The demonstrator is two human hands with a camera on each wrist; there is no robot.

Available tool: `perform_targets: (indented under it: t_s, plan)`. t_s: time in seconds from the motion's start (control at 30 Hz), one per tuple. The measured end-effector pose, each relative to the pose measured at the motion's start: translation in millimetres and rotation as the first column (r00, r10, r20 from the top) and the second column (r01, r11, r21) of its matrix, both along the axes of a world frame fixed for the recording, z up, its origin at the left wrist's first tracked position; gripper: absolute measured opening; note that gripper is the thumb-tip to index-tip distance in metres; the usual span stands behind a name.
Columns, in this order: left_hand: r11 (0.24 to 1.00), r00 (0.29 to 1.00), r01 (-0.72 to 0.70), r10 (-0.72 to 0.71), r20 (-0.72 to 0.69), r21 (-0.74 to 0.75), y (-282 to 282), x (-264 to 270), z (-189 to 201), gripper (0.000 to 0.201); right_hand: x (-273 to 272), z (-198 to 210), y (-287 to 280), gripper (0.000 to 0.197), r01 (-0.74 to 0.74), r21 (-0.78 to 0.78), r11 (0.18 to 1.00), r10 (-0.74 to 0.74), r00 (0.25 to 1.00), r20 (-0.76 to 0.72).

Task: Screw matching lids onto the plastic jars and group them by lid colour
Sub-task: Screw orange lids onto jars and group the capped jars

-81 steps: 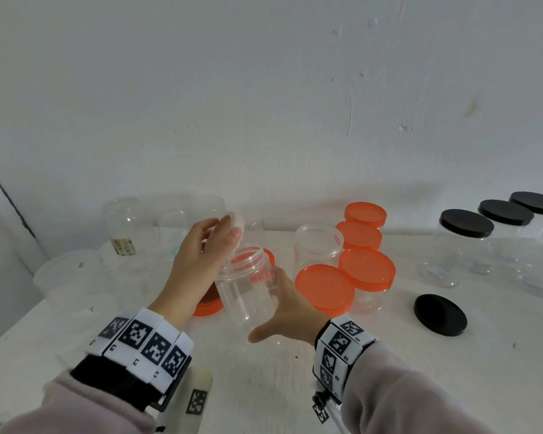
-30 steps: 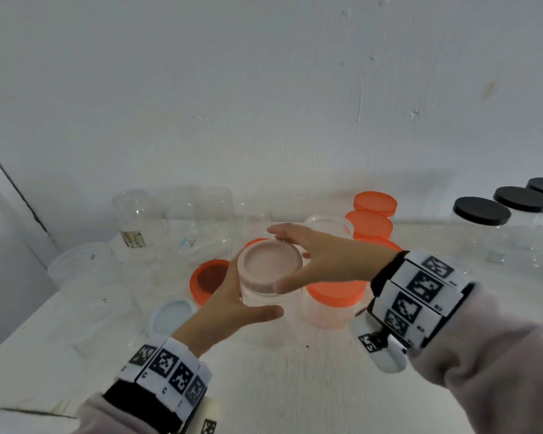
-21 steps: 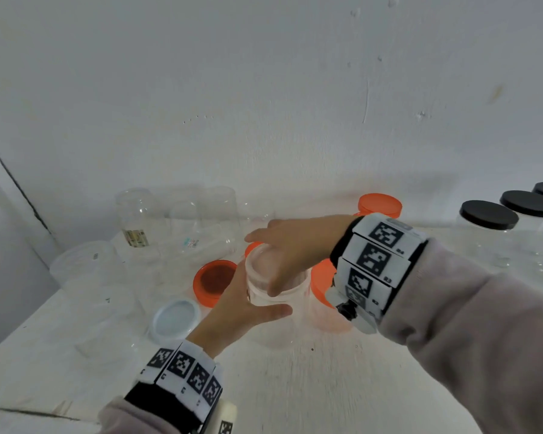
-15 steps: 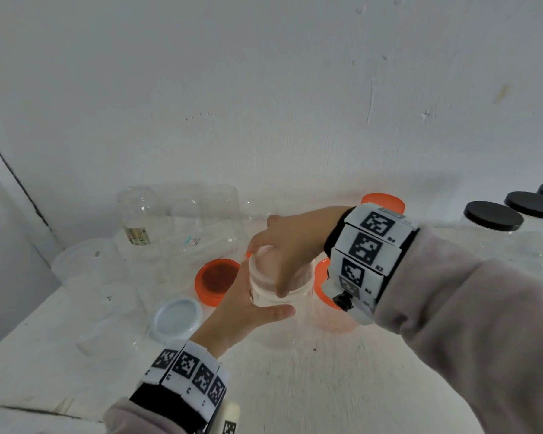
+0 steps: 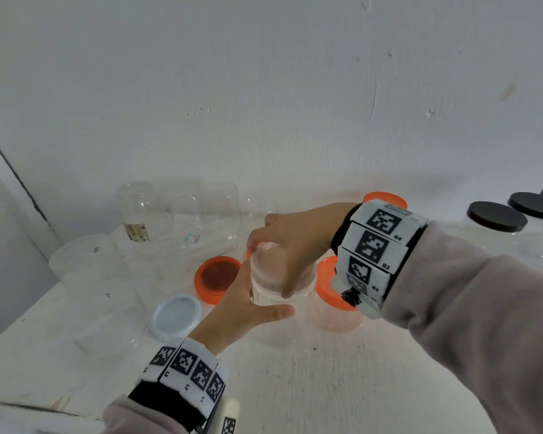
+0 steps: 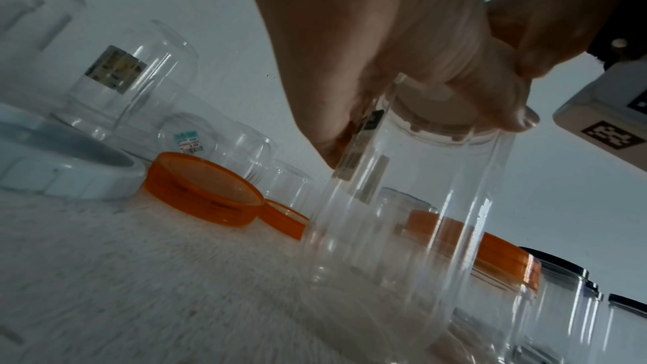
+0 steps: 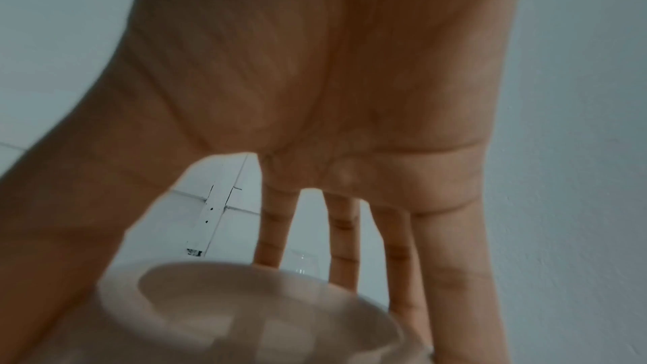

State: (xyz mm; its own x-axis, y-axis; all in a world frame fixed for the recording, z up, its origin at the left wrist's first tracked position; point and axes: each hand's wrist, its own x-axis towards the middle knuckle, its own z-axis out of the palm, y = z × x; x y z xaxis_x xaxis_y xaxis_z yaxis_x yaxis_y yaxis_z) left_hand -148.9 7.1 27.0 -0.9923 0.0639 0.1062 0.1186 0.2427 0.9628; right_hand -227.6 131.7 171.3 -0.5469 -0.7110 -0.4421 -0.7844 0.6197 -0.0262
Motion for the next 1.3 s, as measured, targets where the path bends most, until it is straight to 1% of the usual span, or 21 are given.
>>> perform_targets:
  t_s: [0.17,0.23,0.33,0.4,0.47,0.53,0.63,0.67,0.73,0.77,0.83,0.9,0.97,1.03,1.13,1.23,1.3]
  plan:
    - [1.0,1.0,-0.014,0.014,-0.007,0.004,1,1,-1,0.086,0,-11,3,0.084,0.114,-0.074,0.991,-0.116,0.993,-0.026]
    - [1.0,1.0,-0.017,0.017,-0.004,0.003,1,1,-2,0.087,1,-13,2,0.086,0.147,-0.061,0.987,-0.15,0.988,-0.043]
    - [1.0,1.0,-0.025,0.025,0.008,0.0,1,1,-1,0.089,2,-10,-1,0.094,0.138,-0.003,0.99,-0.138,0.99,-0.036]
    - [1.0,1.0,-0.03,0.03,0.007,0.002,1,2,0,0.091,0,-5,-2,0.097,0.104,0.03,0.994,-0.104,0.995,0.005]
    - [1.0,1.0,-0.021,0.021,0.0,0.01,2,1,0,0.093,-1,-2,-2,0.095,0.06,0.054,0.997,-0.062,0.997,0.036]
    - [1.0,1.0,-0.009,0.009,-0.004,0.012,3,2,1,0.091,-2,-4,-1,0.086,0.052,0.038,0.998,-0.053,0.998,0.017]
    - [1.0,1.0,-0.014,0.014,-0.006,0.016,3,2,1,0.088,2,-12,-1,0.07,0.151,-0.04,0.988,-0.153,0.987,-0.053]
    - [1.0,1.0,-0.022,0.022,-0.003,0.018,3,3,2,0.088,3,-13,-1,0.07,0.175,-0.052,0.983,-0.179,0.981,-0.072]
    - [0.999,1.0,-0.026,0.026,0.0,0.022,4,3,2,0.088,2,-13,1,0.082,0.194,-0.034,0.98,-0.196,0.978,-0.069]
    - [1.0,1.0,-0.024,0.024,-0.002,0.02,4,3,2,0.089,2,-10,1,0.087,0.188,-0.007,0.982,-0.188,0.981,-0.051]
    - [1.0,1.0,-0.022,0.022,-0.003,0.018,4,3,2,0.09,3,-6,3,0.092,0.145,0.033,0.989,-0.145,0.989,0.001]
    - [1.0,1.0,-0.016,0.016,-0.005,0.011,4,3,3,0.091,4,-3,3,0.088,0.082,0.028,0.996,-0.083,0.996,0.037]
    - [1.0,1.0,-0.011,0.011,-0.007,-0.003,4,4,4,0.092,3,-5,1,0.079,0.051,-0.003,0.999,-0.051,0.998,0.032]
    - [1.0,1.0,-0.019,0.019,-0.008,-0.004,5,4,4,0.089,4,-9,0,0.076,0.072,-0.031,0.997,-0.072,0.997,0.001]
    - [1.0,1.0,-0.023,0.023,-0.011,0.003,4,4,2,0.087,6,-13,-1,0.074,0.147,-0.052,0.988,-0.15,0.986,-0.067]
    - [1.0,1.0,-0.022,0.022,-0.004,0.002,4,4,2,0.089,5,-9,1,0.087,0.159,0.015,0.987,-0.158,0.986,-0.059]
    - [1.0,1.0,-0.024,0.024,-0.002,0.001,4,4,2,0.092,6,-5,3,0.097,0.115,0.054,0.992,-0.114,0.993,-0.022]
